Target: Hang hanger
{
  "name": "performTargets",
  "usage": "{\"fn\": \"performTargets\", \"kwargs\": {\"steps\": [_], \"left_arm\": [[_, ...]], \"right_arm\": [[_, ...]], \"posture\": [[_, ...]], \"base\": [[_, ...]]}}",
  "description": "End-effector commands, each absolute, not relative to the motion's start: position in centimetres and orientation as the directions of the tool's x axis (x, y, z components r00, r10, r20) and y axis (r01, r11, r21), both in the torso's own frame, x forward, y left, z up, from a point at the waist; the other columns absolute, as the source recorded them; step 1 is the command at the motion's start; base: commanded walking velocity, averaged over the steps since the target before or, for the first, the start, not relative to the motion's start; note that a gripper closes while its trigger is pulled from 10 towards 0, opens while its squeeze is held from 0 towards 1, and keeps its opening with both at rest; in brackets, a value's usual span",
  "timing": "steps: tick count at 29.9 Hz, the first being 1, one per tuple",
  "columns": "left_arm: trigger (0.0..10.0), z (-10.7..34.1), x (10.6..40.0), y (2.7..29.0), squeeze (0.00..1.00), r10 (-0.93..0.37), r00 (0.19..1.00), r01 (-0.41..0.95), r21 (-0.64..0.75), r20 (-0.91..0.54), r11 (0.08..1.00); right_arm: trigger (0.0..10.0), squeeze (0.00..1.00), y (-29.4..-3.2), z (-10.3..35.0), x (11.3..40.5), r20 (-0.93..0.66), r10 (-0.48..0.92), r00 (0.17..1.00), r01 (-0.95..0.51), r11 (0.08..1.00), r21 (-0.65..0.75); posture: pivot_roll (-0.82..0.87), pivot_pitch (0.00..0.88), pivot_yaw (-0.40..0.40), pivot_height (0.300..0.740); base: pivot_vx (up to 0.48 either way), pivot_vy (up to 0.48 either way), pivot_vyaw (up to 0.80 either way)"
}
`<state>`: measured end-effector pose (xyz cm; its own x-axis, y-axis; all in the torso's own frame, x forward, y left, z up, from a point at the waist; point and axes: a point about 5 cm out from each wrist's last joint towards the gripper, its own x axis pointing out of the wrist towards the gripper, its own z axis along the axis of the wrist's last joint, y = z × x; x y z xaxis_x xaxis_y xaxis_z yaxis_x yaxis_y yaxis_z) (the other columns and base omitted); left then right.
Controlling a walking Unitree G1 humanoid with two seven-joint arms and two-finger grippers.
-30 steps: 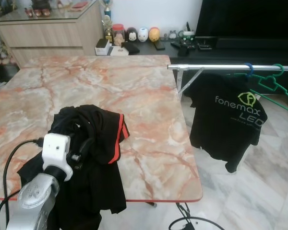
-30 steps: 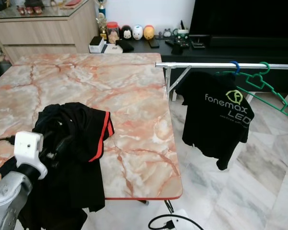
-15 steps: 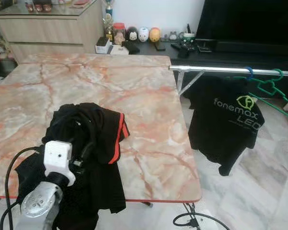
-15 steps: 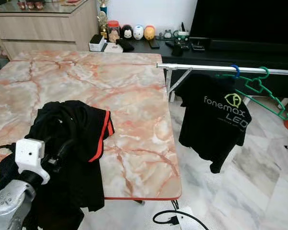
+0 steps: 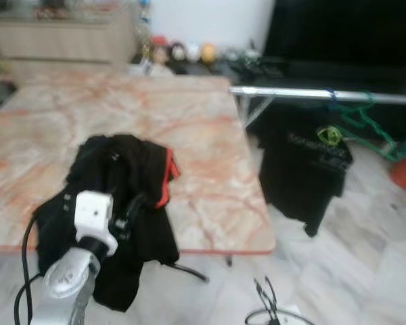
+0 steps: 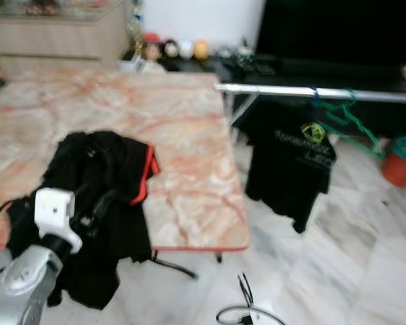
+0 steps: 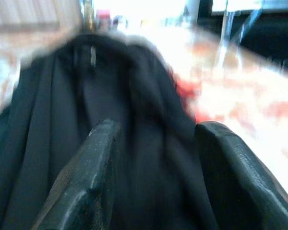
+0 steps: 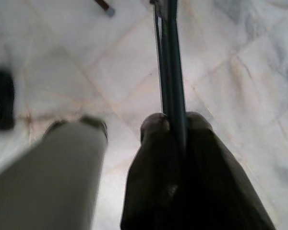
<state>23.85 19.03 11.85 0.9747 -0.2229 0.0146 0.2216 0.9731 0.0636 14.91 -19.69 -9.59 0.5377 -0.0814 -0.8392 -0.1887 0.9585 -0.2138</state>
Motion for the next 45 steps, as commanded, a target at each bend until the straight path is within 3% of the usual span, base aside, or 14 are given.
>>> {"fn": "performTargets", "kwargs": {"steps": [1,18,24,28,33,36,45], "left_arm": [[10.0,12.7,24.5,18.9,0.0,-0.236,0.971,0.231,0.09,0.046,0.969],[10.0,10.9,24.7,20.0,0.0,-0.222,0.975,0.223,0.122,-0.024,0.967],[10.0,6.5,25.1,21.4,0.0,-0.179,0.96,0.216,0.161,-0.218,0.963],[10.0,2.2,25.0,22.0,0.0,-0.148,0.896,0.25,0.2,-0.419,0.947],[10.0,-1.0,24.5,22.3,0.0,-0.098,0.831,0.222,0.165,-0.548,0.961],[10.0,-3.5,23.5,22.1,0.0,-0.056,0.751,0.2,0.146,-0.657,0.969],[10.0,-5.6,21.7,22.2,0.0,0.013,0.654,0.093,0.097,-0.756,0.991]], "right_arm": [[10.0,0.0,-19.3,-9.8,14.4,-0.843,-0.077,0.532,-0.181,0.963,-0.201],[10.0,0.0,-19.0,-9.8,14.7,-0.841,-0.078,0.536,-0.167,0.966,-0.196],[10.0,0.0,-18.5,-9.6,15.2,-0.834,-0.075,0.546,-0.151,0.971,-0.187],[10.0,0.0,-18.1,-9.6,15.5,-0.833,-0.08,0.548,-0.128,0.976,-0.178],[10.0,0.0,-17.7,-9.7,15.5,-0.833,-0.089,0.545,-0.1,0.98,-0.171],[10.0,0.0,-17.5,-9.7,15.5,-0.836,-0.097,0.541,-0.068,0.985,-0.158],[10.0,0.0,-16.9,-9.5,16.0,-0.829,-0.102,0.55,-0.016,0.991,-0.133]], "posture": [[-0.01,0.0,-0.032,0.74],[0.01,0.0,-0.018,0.74],[0.02,0.0,-0.011,0.74],[0.02,0.0,-0.005,0.74],[0.02,0.0,0.003,0.74],[0.02,0.0,0.007,0.74],[0.02,0.0,0.014,0.74]], "base": [[-0.281,0.0,0.0],[-0.227,0.0,0.0],[0.0,0.0,0.0],[0.0,0.0,0.0],[0.0,0.0,0.0],[0.0,0.0,0.0],[0.0,0.0,0.0]]}}
